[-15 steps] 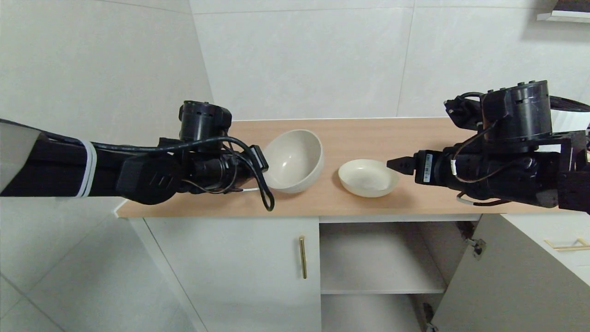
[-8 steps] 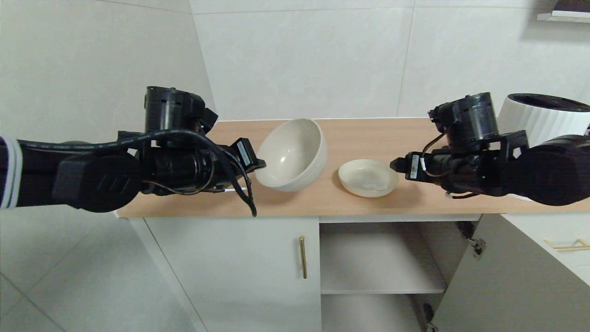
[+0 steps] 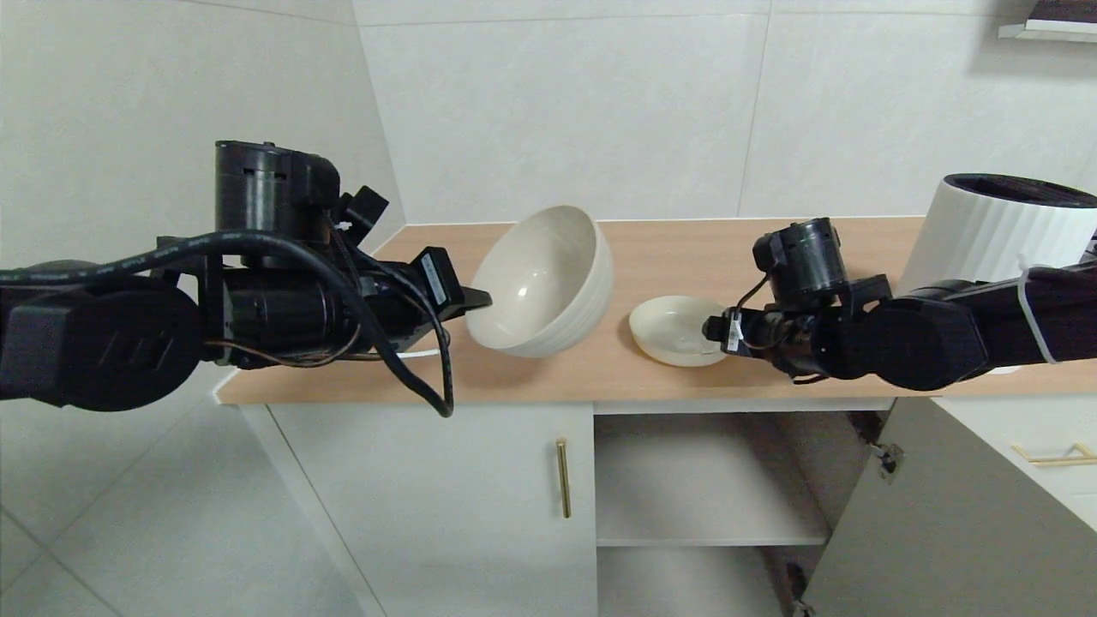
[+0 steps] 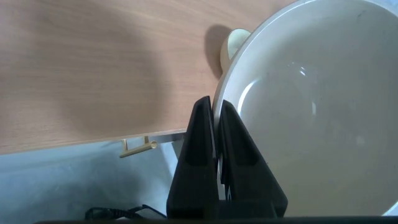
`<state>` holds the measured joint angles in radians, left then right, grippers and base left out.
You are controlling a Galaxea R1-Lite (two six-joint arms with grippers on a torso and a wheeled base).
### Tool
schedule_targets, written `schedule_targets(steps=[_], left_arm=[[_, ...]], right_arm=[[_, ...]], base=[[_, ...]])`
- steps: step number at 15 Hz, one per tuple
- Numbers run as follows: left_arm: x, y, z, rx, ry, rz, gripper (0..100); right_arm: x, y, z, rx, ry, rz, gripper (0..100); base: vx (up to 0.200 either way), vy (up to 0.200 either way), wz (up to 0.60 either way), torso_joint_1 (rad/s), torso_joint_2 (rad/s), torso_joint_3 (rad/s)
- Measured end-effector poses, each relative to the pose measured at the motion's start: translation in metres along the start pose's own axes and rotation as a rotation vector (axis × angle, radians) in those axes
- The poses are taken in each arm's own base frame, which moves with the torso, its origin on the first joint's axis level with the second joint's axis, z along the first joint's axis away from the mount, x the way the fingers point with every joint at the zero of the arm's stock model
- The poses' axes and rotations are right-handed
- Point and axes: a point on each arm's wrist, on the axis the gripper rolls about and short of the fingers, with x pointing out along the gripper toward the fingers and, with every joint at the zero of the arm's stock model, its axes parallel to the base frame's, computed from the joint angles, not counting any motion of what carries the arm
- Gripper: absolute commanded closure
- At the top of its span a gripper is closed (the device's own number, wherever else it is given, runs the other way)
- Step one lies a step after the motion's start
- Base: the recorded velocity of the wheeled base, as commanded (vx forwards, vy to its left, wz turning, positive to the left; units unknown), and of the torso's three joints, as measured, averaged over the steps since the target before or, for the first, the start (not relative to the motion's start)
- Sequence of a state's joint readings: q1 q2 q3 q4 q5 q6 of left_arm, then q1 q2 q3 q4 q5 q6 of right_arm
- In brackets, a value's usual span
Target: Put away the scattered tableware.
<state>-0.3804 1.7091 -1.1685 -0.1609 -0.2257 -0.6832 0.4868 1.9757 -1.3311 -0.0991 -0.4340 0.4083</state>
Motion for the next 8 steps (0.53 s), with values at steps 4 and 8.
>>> schedule_targets(steps=[4, 8], left_arm=[[-0.0019, -0.0011, 0.0006, 0.001, -0.004, -0.003, 100], [-0.0053, -0.0018, 0.0001, 0.006, -0.003, -0.008, 100]], right_arm=[[0.0067, 0.0011, -0.0035, 0.004, 0.013, -0.001, 100], [0.0048, 0.0008, -0.0004, 0.035, 0.007, 0.007, 100]], base=[[0.000, 0.000, 0.00, 0.000, 0.00, 0.000], [0.000, 0.000, 0.00, 0.000, 0.00, 0.000]])
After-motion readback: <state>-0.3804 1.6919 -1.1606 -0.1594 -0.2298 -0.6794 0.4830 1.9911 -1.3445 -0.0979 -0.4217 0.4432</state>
